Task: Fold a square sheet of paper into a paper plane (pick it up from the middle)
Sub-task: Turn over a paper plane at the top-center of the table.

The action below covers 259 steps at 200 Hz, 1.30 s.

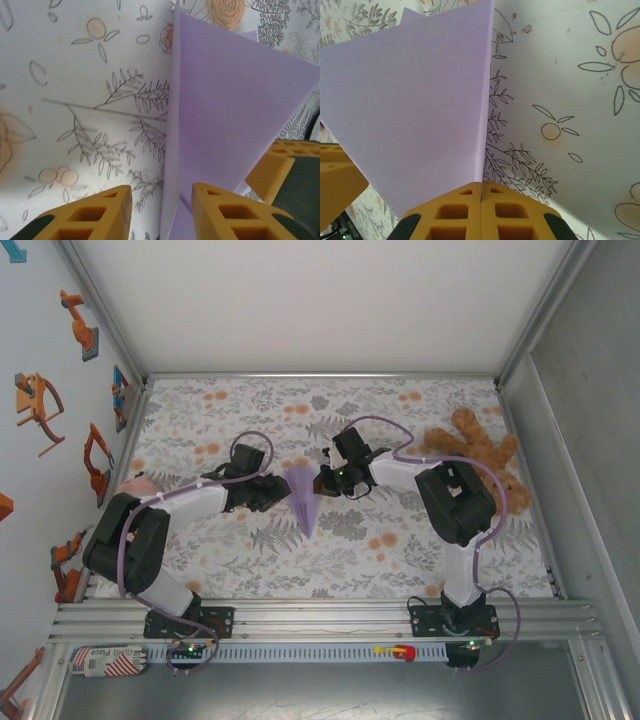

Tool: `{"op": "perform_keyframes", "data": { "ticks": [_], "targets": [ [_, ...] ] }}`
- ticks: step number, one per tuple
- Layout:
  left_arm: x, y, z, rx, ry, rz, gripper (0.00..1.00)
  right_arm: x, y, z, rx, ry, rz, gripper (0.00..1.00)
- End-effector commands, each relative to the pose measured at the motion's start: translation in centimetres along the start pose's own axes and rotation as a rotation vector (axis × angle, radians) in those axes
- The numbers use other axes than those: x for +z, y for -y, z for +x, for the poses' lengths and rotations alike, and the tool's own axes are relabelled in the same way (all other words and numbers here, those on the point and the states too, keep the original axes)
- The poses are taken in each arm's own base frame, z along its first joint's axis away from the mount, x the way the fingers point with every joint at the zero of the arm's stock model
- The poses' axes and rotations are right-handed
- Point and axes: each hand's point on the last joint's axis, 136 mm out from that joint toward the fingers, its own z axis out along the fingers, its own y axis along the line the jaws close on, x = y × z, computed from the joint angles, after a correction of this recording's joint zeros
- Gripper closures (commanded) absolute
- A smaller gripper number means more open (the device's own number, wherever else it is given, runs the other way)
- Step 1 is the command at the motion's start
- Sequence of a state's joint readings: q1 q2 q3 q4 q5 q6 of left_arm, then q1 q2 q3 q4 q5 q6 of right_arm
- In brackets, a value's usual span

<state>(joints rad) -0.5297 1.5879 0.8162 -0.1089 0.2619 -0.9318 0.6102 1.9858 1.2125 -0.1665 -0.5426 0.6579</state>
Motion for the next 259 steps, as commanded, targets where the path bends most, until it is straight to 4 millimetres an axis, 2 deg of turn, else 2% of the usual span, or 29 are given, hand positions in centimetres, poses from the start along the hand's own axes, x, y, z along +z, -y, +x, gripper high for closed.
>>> {"op": "perform_keyframes", "data": {
  "ticks": [1, 27, 42, 70, 114, 198, 228, 259],
  "targets": [
    [0.7, 0.5, -0.3, 0.012, -0.022, -0.015, 0.66, -0.9, -0.8, -0.2, -0.010, 0.021, -0.018, 1.00],
    [1.5, 0.5, -0.5, 0.013, -0.040, -0.039, 0.77, -1.0, -0.9, -0.3, -0.011, 0.025, -0.019, 1.00],
    [1.8, 0.4, -0.5, 0.020, -0.047, -0.052, 0.86, -1.1, -0.9, -0.4, -0.014, 0.032, -0.015, 1.00],
    [1.3, 0.2, -0.9, 0.041, -0.025, -0.063, 0.97, -2.0, -1.0, -0.9, -0.024, 0.071, 0.000, 1.00],
    [0.0, 0.2, -1.7, 0.080, 0.037, -0.043, 0.98, -3.7, -0.2, -1.8, -0.019, 0.144, 0.020, 1.00],
    [1.9, -1.6, -1.3, 0.052, 0.019, -0.053, 0.98, -2.3, 3.1, -1.2, 0.058, 0.137, 0.087, 1.00],
    [2.1, -2.3, -1.1, 0.045, 0.018, -0.070, 0.98, -1.9, 3.6, -0.9, 0.073, 0.123, 0.102, 1.00],
    [2.5, -1.8, -1.0, 0.051, 0.001, -0.051, 0.98, -2.2, 3.4, -0.9, 0.073, 0.112, 0.108, 0.98]
  ]
}}
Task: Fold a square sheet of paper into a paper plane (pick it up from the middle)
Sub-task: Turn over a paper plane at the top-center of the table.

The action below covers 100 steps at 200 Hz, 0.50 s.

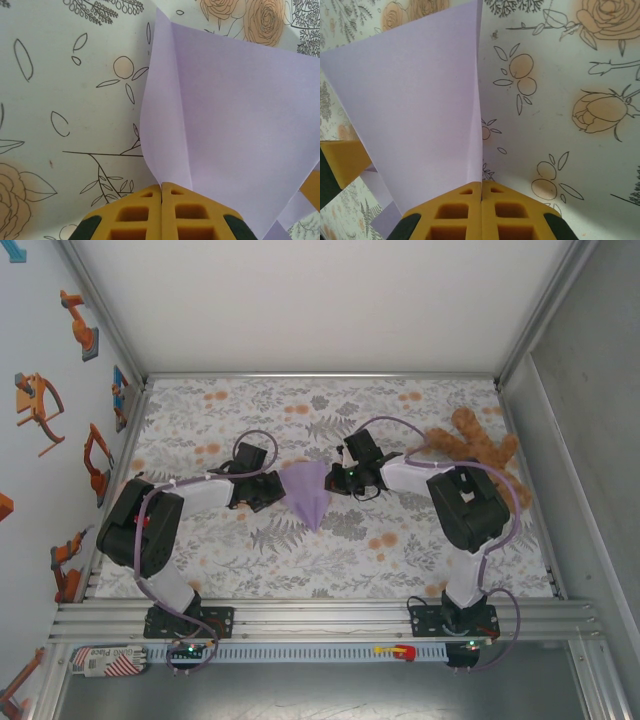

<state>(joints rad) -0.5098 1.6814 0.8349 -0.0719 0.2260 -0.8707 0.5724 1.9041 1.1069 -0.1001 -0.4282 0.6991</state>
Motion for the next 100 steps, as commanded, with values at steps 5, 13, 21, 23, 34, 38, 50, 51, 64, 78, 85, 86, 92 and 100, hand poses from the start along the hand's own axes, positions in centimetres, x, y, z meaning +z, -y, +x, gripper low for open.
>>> {"op": "perform_keyframes", "data": {
  "ticks": [5, 13, 21, 23, 34, 38, 50, 51, 64, 78, 85, 86, 92, 100],
  "targets": [
    [0.6, -0.1, 0.2, 0.015, -0.018, 0.007, 0.98, -0.3, 0.7, 0.0, 0.017, -0.007, 0.032, 0.97],
    [0.7, 0.1, 0.3, 0.018, -0.025, 0.014, 0.97, -0.9, 0.3, -0.2, 0.007, 0.003, 0.033, 0.93],
    [0.7, 0.4, 0.4, 0.020, -0.032, 0.026, 0.97, -1.8, -0.5, -0.6, -0.012, 0.023, 0.027, 0.86],
    [0.7, 0.4, 0.4, 0.020, -0.033, 0.027, 0.98, -2.0, -0.6, -0.7, -0.018, 0.028, 0.027, 0.84],
    [0.7, 0.8, 0.4, 0.024, -0.038, 0.044, 0.97, -3.2, -1.1, -0.9, -0.044, 0.053, 0.032, 0.73],
    [0.7, 0.9, 0.5, 0.025, -0.040, 0.048, 0.97, -3.6, -1.3, -0.9, -0.059, 0.061, 0.032, 0.70],
    [0.6, 1.3, 0.4, 0.031, -0.042, 0.057, 0.97, -4.5, -1.8, -0.5, -0.116, 0.054, 0.036, 0.66],
    [0.6, 1.3, 0.4, 0.030, -0.042, 0.057, 0.97, -4.6, -1.9, -0.4, -0.121, 0.053, 0.039, 0.66],
    [0.5, 1.6, 0.4, 0.031, -0.045, 0.064, 0.97, -5.0, -1.8, 0.4, -0.161, 0.042, 0.085, 0.60],
    [0.5, 1.8, 0.4, 0.032, -0.045, 0.068, 0.97, -4.9, -2.0, 1.6, -0.206, 0.017, 0.115, 0.57],
    [0.4, 1.8, 0.3, 0.031, -0.045, 0.068, 0.97, -4.7, -2.2, 2.3, -0.229, 0.001, 0.132, 0.55],
    [0.4, 1.8, 0.4, 0.032, -0.046, 0.069, 0.97, -4.7, -2.3, 2.3, -0.234, 0.001, 0.133, 0.55],
    [0.4, 1.8, 0.4, 0.030, -0.045, 0.069, 0.97, -4.5, -2.6, 2.9, -0.257, -0.013, 0.145, 0.54],
    [0.4, 1.9, 0.4, 0.030, -0.045, 0.070, 0.97, -4.2, -3.0, 3.6, -0.288, -0.026, 0.154, 0.53]
  ]
}}
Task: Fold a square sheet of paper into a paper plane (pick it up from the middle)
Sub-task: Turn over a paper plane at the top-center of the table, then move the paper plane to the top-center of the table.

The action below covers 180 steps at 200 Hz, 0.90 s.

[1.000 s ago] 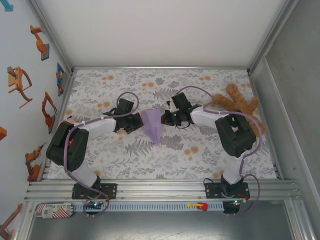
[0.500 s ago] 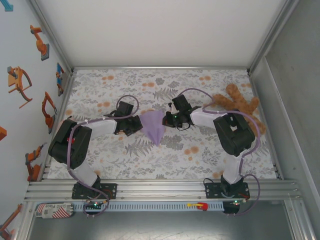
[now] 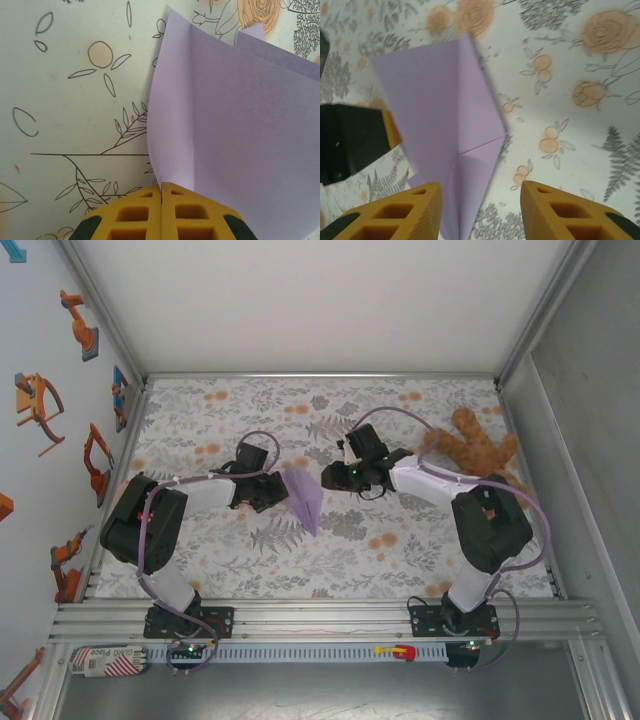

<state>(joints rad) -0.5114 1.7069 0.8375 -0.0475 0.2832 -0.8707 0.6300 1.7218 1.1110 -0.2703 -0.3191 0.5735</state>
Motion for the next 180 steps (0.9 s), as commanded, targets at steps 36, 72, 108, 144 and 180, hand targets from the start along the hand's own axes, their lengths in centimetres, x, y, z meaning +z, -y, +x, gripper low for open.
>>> {"op": "perform_keyframes", "data": {
  "ticks": [36, 72, 108, 144, 180],
  "targets": [
    [-0.2, 1.2, -0.1, 0.025, -0.009, 0.030, 0.97, 2.4, -1.8, 4.2, -0.183, -0.129, 0.108, 0.49],
    [-0.3, 1.2, -0.1, 0.027, -0.011, 0.030, 0.97, 4.2, -3.0, 5.2, -0.214, -0.176, 0.080, 0.46],
    [-0.5, 1.6, -0.1, 0.027, -0.011, 0.041, 0.97, 5.1, -4.1, 5.9, -0.255, -0.210, 0.056, 0.44],
    [-0.8, 2.1, -0.2, 0.031, -0.010, 0.058, 0.97, 5.7, -4.3, 6.3, -0.282, -0.220, 0.070, 0.44],
    [-1.0, 2.3, -0.2, 0.034, -0.011, 0.063, 0.96, 6.3, -3.7, 6.2, -0.282, -0.226, 0.112, 0.45]
  ]
}}
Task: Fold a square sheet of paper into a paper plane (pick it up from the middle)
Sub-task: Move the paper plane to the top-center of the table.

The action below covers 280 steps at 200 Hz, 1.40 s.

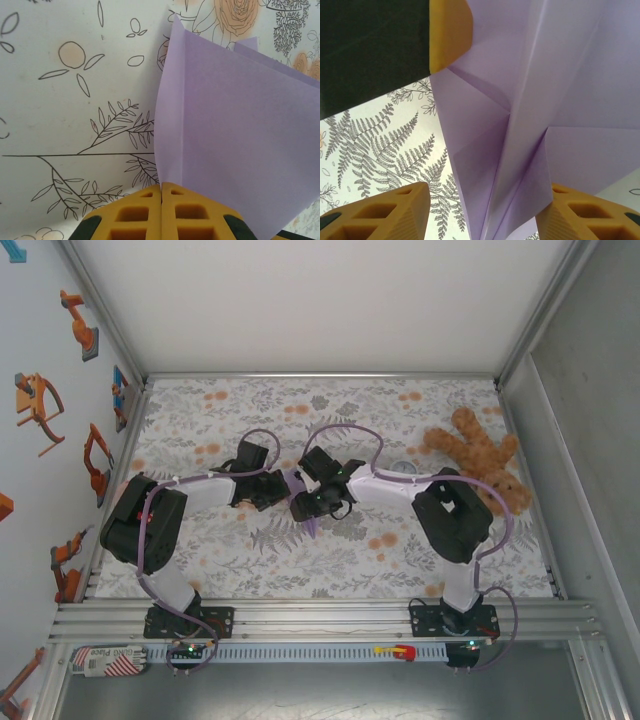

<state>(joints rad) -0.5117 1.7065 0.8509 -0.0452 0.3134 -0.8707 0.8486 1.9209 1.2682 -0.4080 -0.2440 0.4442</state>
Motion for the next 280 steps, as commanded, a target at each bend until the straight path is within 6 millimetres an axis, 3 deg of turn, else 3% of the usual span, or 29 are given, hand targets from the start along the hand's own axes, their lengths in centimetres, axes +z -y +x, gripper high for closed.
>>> {"op": "perform_keyframes", "data": {
  "ticks": [1, 43, 90, 116, 148, 188, 214, 241, 280],
  "targets": [
    [-0.8, 1.4, -0.2, 0.029, 0.001, 0.032, 0.96, 0.6, 0.5, -0.1, -0.016, -0.016, 0.042, 0.45],
    [-0.8, 1.3, -0.2, 0.029, 0.002, 0.027, 0.96, 1.0, 1.2, -0.3, 0.017, -0.013, 0.082, 0.52],
    [-1.0, 1.3, -0.3, 0.028, 0.007, 0.022, 0.93, 0.9, 2.1, -0.4, 0.067, 0.006, 0.132, 0.70],
    [-1.4, 1.2, -0.4, 0.027, 0.018, 0.015, 0.85, 1.0, 2.4, -0.4, 0.080, 0.008, 0.147, 0.79],
    [-3.2, 0.2, -1.3, 0.007, 0.074, -0.022, 0.67, 0.3, 3.0, -1.1, 0.095, 0.045, 0.194, 0.89],
    [-6.9, -3.4, -2.3, -0.059, 0.183, -0.123, 0.47, -2.1, 5.6, -4.8, 0.123, 0.149, 0.283, 0.91],
    [-8.9, -5.5, -2.3, -0.088, 0.239, -0.187, 0.34, -2.6, 7.7, -7.5, 0.150, 0.187, 0.305, 0.91],
    [-10.1, -6.6, -2.0, -0.098, 0.276, -0.213, 0.23, -2.2, 10.0, -9.9, 0.187, 0.201, 0.308, 0.92],
    [-10.9, -7.3, -1.4, -0.104, 0.289, -0.227, 0.16, -1.8, 12.9, -12.1, 0.222, 0.208, 0.321, 0.92]
  ]
}}
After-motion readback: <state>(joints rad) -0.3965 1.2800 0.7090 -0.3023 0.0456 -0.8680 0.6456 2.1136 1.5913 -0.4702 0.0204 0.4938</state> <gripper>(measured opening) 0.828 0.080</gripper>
